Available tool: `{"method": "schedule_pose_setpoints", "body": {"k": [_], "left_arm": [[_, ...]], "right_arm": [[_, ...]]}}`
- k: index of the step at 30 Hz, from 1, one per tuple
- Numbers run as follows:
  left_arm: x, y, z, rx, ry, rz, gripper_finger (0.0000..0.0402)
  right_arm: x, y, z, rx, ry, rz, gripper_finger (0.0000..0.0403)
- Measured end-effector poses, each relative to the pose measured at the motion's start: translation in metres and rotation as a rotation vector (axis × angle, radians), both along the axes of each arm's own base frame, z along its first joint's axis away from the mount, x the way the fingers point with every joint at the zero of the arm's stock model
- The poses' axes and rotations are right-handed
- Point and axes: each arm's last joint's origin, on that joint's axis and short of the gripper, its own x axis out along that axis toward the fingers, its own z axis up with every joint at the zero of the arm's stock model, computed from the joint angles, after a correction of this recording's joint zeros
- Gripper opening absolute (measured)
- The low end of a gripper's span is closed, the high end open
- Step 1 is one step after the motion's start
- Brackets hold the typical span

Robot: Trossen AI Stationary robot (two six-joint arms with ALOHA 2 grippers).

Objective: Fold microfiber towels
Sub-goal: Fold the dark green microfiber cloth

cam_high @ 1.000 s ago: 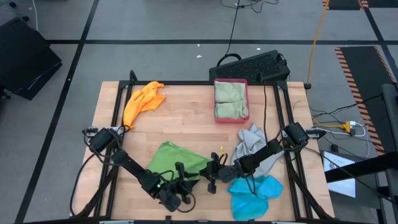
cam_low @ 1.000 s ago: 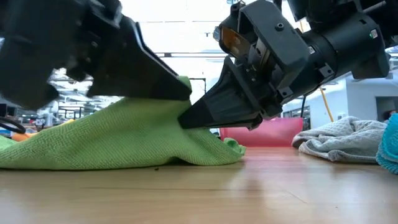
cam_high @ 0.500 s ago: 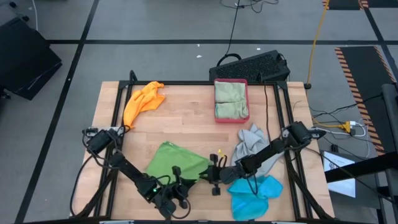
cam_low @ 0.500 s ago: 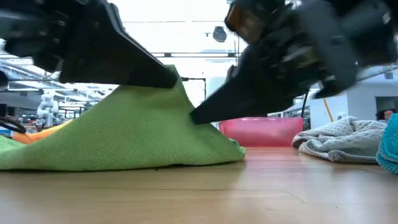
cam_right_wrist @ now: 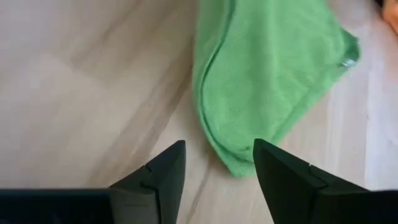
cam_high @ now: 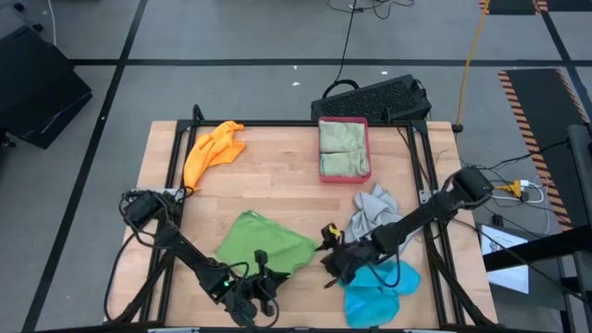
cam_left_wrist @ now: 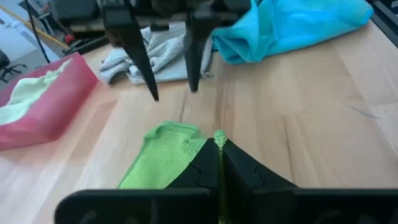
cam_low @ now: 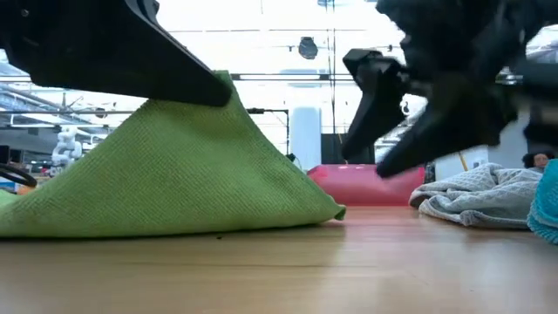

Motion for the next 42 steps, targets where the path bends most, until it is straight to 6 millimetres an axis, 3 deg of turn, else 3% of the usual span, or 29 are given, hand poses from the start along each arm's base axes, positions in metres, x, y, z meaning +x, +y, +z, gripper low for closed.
{"method": "schedule_pose_setpoints", "body": {"k": [7, 16, 21, 28, 34, 42], "left_arm": [[-0.001, 0.000, -0.001, -0.011, 0.013, -0.002, 0.0014], [-0.002, 0.001, -0.003, -0.004, 0.035, -0.010, 0.0013], [-0.003, 0.002, -0.003, 0.017, 0.055, -0.010, 0.0004], [-0.012, 0.005, 0.012, 0.052, 0.078, -0.016, 0.0010], [-0.020, 0.011, 0.032, 0.095, 0.102, -0.035, 0.0012], [-0.030, 0.031, 0.088, 0.215, 0.081, -0.110, 0.0005]], "right_arm": [[0.014, -0.006, -0.024, -0.149, -0.015, 0.109, 0.0183], [0.023, -0.019, -0.035, -0.289, -0.003, 0.147, 0.0165], [0.024, -0.024, -0.036, -0.253, 0.018, 0.127, 0.0110], [0.022, -0.021, -0.036, -0.178, 0.020, 0.059, 0.0009], [0.017, -0.010, -0.012, 0.019, -0.050, -0.072, 0.0016], [0.004, -0.007, 0.044, 0.295, -0.183, -0.192, 0.0007]]}}
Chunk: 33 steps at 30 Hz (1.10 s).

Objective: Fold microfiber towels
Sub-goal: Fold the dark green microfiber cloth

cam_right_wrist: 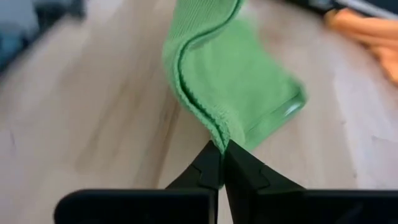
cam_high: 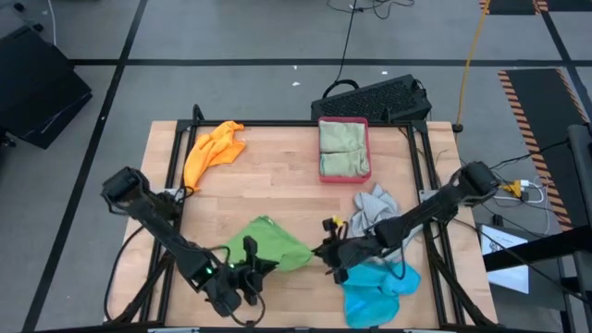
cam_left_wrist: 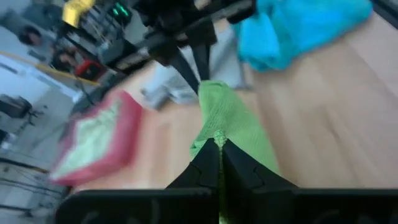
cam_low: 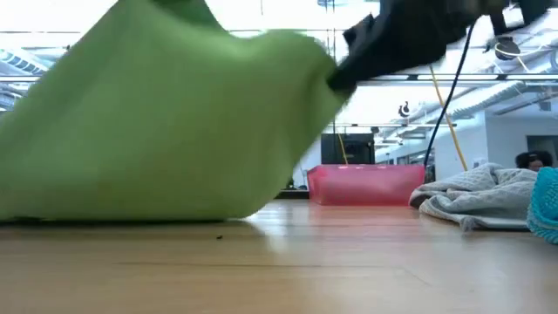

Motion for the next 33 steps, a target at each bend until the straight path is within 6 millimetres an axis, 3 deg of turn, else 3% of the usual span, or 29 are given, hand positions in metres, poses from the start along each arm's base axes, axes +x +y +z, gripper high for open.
{"method": "schedule_pose_setpoints", "body": {"k": [4, 9, 15, 20, 23, 27, 30, 33], "left_arm": [[-0.005, 0.023, 0.037, 0.041, -0.033, -0.025, 0.0016], [-0.002, 0.068, 0.078, 0.027, -0.045, -0.134, 0.0007], [0.005, 0.126, 0.106, 0.029, -0.078, -0.247, 0.0016], [0.006, 0.162, 0.125, -0.066, -0.176, -0.317, 0.0008], [0.005, 0.170, 0.122, -0.159, -0.128, -0.325, 0.0006], [0.000, 0.168, 0.099, -0.270, 0.092, -0.264, 0.0018], [-0.003, 0.160, 0.072, -0.361, 0.249, -0.200, 0.0018], [-0.008, 0.143, 0.049, -0.427, 0.292, -0.199, 0.0007]], "right_arm": [[-0.005, -0.011, 0.028, 0.051, -0.094, -0.093, 0.0004], [-0.008, -0.038, 0.058, 0.043, -0.185, -0.163, 0.0003], [-0.027, -0.067, 0.094, 0.027, -0.311, -0.415, 0.0004], [-0.044, -0.069, 0.115, 0.102, -0.384, -0.447, 0.0004], [-0.045, -0.061, 0.109, 0.138, -0.347, -0.435, 0.0004], [-0.037, -0.046, 0.085, 0.196, -0.235, -0.400, 0.0004], [-0.028, -0.033, 0.066, 0.265, -0.160, -0.347, 0.0004], [-0.018, -0.022, 0.044, 0.325, -0.072, -0.303, 0.0004]]}}
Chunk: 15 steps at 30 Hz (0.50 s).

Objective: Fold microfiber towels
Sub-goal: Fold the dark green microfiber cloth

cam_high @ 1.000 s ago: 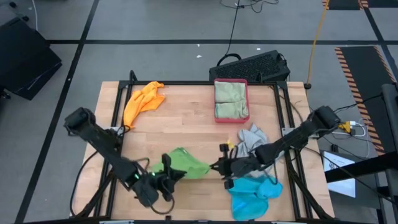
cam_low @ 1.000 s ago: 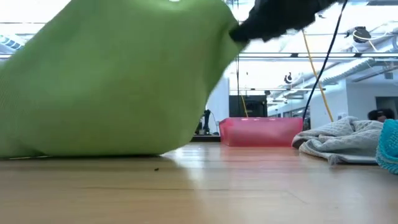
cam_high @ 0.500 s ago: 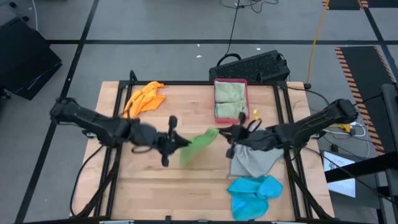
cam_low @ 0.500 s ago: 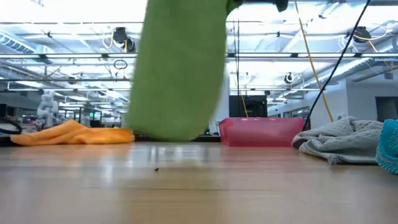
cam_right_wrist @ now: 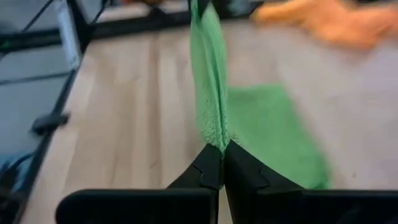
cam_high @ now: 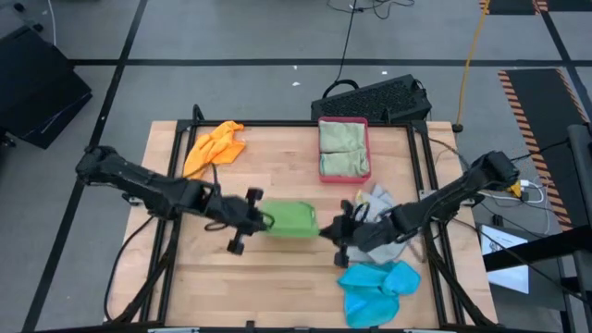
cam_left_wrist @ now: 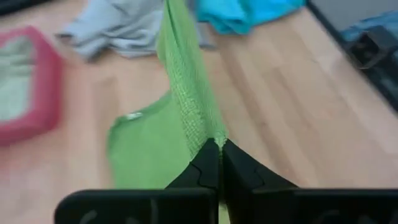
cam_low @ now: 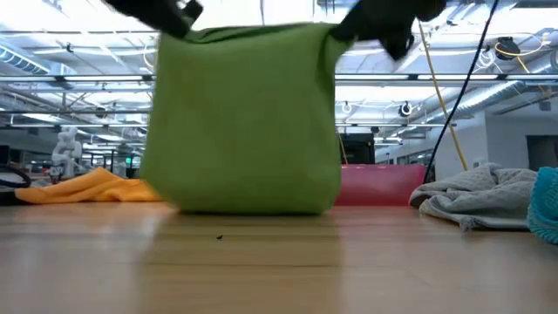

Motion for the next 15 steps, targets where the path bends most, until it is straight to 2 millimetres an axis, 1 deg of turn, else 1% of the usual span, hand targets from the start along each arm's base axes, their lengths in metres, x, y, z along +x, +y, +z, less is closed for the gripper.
{"method": "schedule_pose_setpoints", "body": {"k": [2, 4, 8, 10, 13, 15], "left_arm": [[-0.005, -0.012, -0.014, -0.034, -0.007, -0.006, 0.0005], [-0.010, -0.024, -0.026, -0.056, -0.030, -0.012, 0.0009], [-0.019, -0.042, -0.038, -0.091, -0.083, -0.035, 0.0016], [-0.024, -0.047, -0.043, -0.085, -0.084, -0.008, 0.0012], [-0.031, -0.047, -0.054, -0.050, -0.053, 0.035, 0.0005], [-0.032, -0.047, -0.056, -0.030, -0.045, 0.045, 0.0007]], "right_arm": [[0.007, 0.006, -0.015, 0.030, 0.039, 0.032, 0.0004], [0.013, 0.011, -0.026, 0.068, 0.051, 0.070, 0.0004], [0.023, 0.018, -0.042, 0.123, 0.065, 0.133, 0.0004], [0.025, 0.018, -0.046, 0.123, 0.067, 0.129, 0.0004], [0.028, 0.014, -0.049, 0.121, 0.072, 0.114, 0.0004], [0.030, 0.010, -0.049, 0.119, 0.074, 0.099, 0.0004]]}}
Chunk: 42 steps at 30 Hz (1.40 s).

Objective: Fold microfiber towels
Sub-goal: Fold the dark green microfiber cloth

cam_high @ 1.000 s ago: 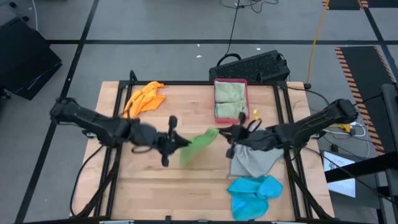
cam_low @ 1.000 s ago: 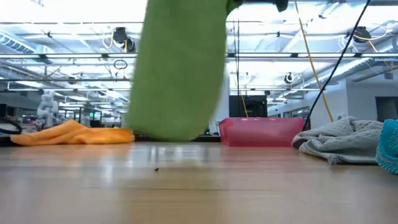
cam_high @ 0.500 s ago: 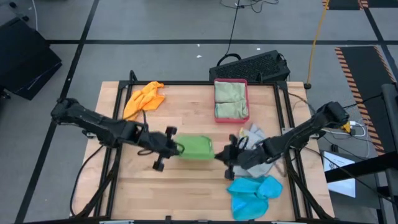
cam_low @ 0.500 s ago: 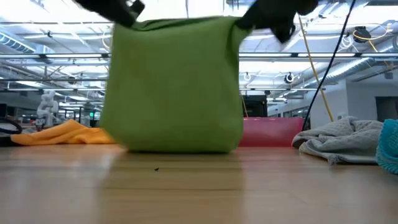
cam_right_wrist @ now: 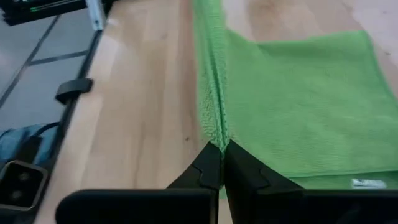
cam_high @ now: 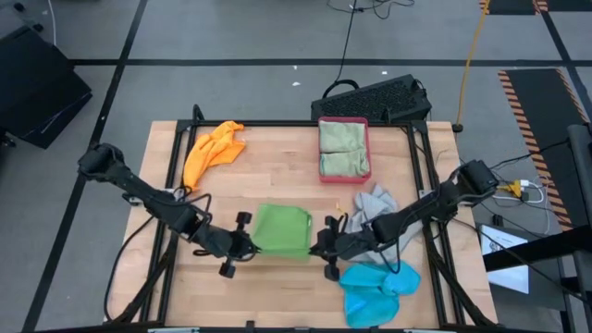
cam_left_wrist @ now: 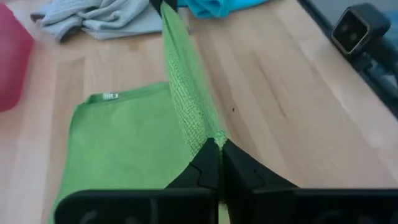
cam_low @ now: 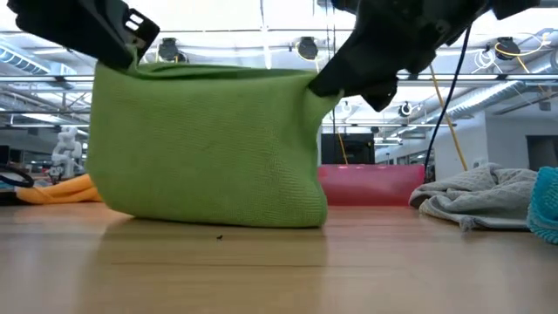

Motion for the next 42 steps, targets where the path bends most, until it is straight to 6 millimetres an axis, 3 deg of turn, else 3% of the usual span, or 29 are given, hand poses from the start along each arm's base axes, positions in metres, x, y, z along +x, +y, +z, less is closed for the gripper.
{"method": "schedule_pose_setpoints", "body": {"k": [11, 23, 30, 37, 42], "left_arm": [[0.012, 0.035, -0.004, 0.083, 0.035, 0.169, 0.0008], [0.018, 0.069, -0.027, 0.105, 0.115, 0.310, 0.0010], [0.013, 0.082, -0.047, 0.085, 0.090, 0.356, 0.0023], [0.011, 0.089, -0.054, 0.080, 0.055, 0.381, 0.0008], [0.010, 0.095, -0.058, 0.056, 0.054, 0.423, 0.0027]], "right_arm": [[0.011, -0.031, 0.000, -0.054, 0.003, -0.070, 0.0004], [0.017, -0.063, -0.012, -0.073, 0.090, -0.165, 0.0004], [0.018, -0.077, -0.014, -0.093, 0.116, -0.220, 0.0004], [0.019, -0.088, -0.014, -0.105, 0.123, -0.242, 0.0004], [0.020, -0.093, -0.014, -0.110, 0.123, -0.243, 0.0004]]}}
